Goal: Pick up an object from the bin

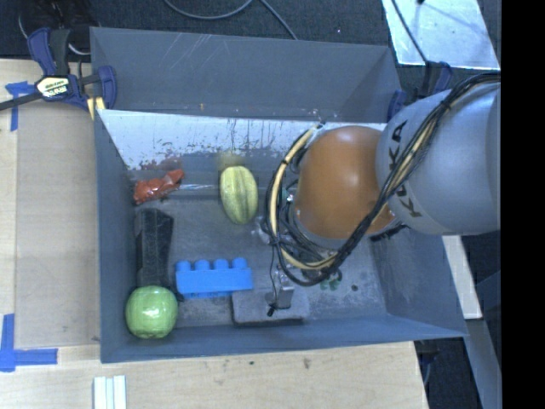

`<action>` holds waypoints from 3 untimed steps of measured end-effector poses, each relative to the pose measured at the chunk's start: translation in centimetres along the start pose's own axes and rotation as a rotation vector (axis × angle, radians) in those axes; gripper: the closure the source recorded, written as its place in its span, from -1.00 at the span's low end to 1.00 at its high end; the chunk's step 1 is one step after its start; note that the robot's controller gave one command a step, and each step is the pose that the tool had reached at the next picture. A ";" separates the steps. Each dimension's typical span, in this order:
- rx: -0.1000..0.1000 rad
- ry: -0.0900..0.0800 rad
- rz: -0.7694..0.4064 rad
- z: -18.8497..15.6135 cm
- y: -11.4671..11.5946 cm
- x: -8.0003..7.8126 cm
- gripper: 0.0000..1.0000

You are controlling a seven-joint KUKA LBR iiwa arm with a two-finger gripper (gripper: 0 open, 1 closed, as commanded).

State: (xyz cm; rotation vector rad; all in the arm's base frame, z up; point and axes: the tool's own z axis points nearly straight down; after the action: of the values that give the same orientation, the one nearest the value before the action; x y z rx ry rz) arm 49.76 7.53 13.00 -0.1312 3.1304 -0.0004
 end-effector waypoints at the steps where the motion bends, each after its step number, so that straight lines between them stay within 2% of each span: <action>1: -0.002 0.006 -0.300 3.4 1.6 -1.0 -1.00; 2: 0.001 -0.001 -0.474 4.2 2.7 -1.0 -1.00; 3: 0.004 -0.014 -0.513 5.3 4.9 -3.0 1.00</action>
Offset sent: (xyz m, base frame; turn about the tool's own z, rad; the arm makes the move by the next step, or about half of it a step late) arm -0.0047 0.0511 -0.0573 -0.2347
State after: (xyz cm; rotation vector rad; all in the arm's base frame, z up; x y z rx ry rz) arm 52.39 12.66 7.74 -0.9174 2.9814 -0.0094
